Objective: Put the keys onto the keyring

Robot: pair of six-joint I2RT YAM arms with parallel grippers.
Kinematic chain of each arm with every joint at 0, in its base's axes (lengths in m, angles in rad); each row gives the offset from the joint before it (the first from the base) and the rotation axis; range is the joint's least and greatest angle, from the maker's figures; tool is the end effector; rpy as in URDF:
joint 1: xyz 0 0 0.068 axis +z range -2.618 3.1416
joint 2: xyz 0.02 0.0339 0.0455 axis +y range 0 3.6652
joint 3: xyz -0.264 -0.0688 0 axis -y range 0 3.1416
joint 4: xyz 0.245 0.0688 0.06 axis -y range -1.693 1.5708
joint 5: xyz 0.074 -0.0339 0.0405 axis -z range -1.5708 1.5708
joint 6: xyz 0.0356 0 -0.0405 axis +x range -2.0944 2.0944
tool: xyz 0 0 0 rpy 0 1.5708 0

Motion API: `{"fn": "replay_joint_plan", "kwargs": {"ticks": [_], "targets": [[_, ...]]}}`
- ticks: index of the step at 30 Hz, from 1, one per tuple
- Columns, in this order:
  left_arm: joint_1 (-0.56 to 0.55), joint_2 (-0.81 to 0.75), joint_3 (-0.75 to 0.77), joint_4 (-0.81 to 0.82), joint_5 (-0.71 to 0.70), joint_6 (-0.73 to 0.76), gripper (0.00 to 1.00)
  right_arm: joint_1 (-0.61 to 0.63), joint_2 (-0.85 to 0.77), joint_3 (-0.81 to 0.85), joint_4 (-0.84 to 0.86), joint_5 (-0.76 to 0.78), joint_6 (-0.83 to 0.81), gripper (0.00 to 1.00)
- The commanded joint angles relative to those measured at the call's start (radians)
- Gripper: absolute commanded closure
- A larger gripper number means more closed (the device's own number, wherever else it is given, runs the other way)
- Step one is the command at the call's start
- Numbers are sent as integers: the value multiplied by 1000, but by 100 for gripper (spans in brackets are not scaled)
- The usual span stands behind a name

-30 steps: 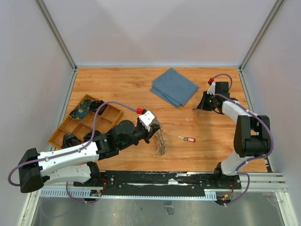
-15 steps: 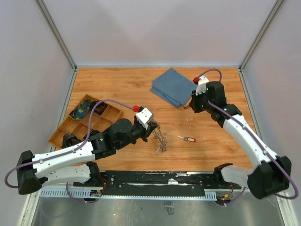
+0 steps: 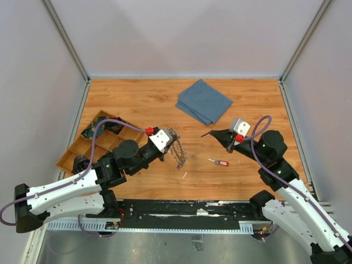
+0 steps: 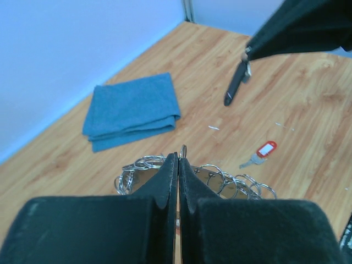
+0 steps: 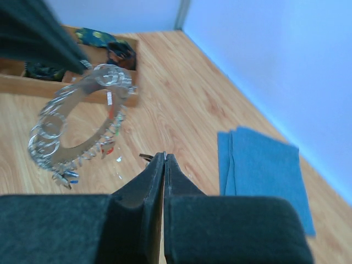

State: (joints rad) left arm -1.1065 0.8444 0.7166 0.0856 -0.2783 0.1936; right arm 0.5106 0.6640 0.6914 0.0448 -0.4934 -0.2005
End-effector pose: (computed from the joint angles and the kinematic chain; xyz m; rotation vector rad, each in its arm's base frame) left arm 0.0998 -0.1775 0.3346 0.8064 1.4196 -0.4803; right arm 0.1317 0.0931 0.3505 -0.8940 1.2524 0.6161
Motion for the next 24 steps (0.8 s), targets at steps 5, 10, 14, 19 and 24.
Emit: {"fn": "replay_joint_plan", "kwargs": {"ticks": [5,10,14,19,24], "targets": [[-3,-56,-58,222,69,218,99,64,-67,-101,282,-250,-176,100],[-63,-65,-55,259,72,327,99,84,-77,-81,283,-314,-209,99],[-125,-77,-76,333,49,401,99,113,-89,-65,247,-323,-213,99],[-241,-64,-87,390,-35,543,99,141,-100,-57,210,-329,-219,99],[-320,-48,-133,515,-130,686,100,181,-102,-51,208,-316,-241,99]]}}
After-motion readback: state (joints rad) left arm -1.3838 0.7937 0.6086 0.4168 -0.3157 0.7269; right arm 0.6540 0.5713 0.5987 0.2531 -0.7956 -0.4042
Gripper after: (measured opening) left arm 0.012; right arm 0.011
